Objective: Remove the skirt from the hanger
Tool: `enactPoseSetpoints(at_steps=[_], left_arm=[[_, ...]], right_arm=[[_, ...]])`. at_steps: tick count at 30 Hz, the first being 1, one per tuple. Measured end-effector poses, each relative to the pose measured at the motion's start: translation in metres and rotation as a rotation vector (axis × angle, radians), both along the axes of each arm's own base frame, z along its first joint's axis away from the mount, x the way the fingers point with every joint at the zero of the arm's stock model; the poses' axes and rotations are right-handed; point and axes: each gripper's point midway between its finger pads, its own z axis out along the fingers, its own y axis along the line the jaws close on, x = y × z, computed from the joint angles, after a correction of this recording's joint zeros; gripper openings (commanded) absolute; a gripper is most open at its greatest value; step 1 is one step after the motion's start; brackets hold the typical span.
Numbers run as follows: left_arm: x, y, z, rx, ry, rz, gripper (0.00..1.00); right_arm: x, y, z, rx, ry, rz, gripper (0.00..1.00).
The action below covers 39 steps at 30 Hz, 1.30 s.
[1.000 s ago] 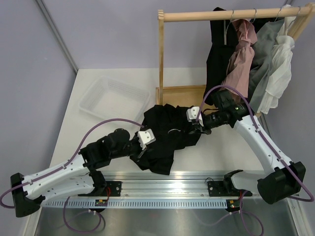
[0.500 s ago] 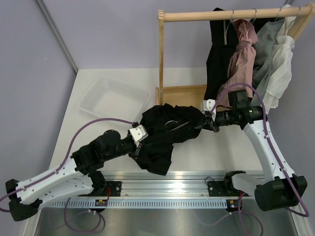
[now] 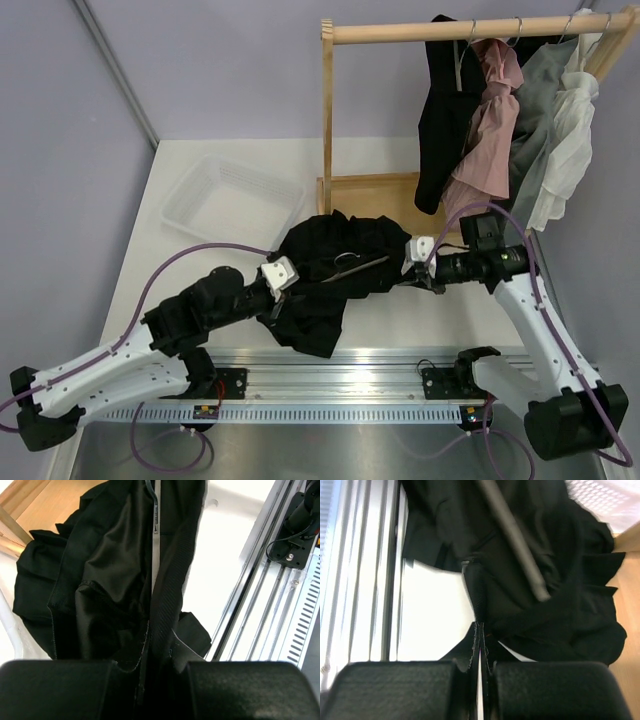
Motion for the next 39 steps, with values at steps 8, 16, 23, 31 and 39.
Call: enactPoseSetpoints(at_steps=[8,16,23,31,39], left_arm=[[0.004,-0.018,-0.011,0.028,0.009,-0.045,0.0],[0.004,-0.024,-0.009,0.039,-0.038,-0.092,0.0],[0.0,-0.01,-0.018,0.052,-0.107,-0.085,0.0],[-0.001,-0.008,-0.024,0.112,-0.205,-0.075,0.0],[0.002,-0.009,-0.021,0.146,-0.273,-0.065,0.0]], right_arm=[[-0.024,0.015,-0.038,-0.213,-0.093,0.109,0.0],[-0.005,0.019,-0.061,-0.309,-0.068,0.025,0.11],[-0.01,0.018,-0.024,-0.27,-0.079,-0.015,0.4],[0.01,0.012,0.045,-0.143,-0.01,-0.25,0.63],[0.049,0.015,0.043,-0.038,0.203,-0.573,0.8]])
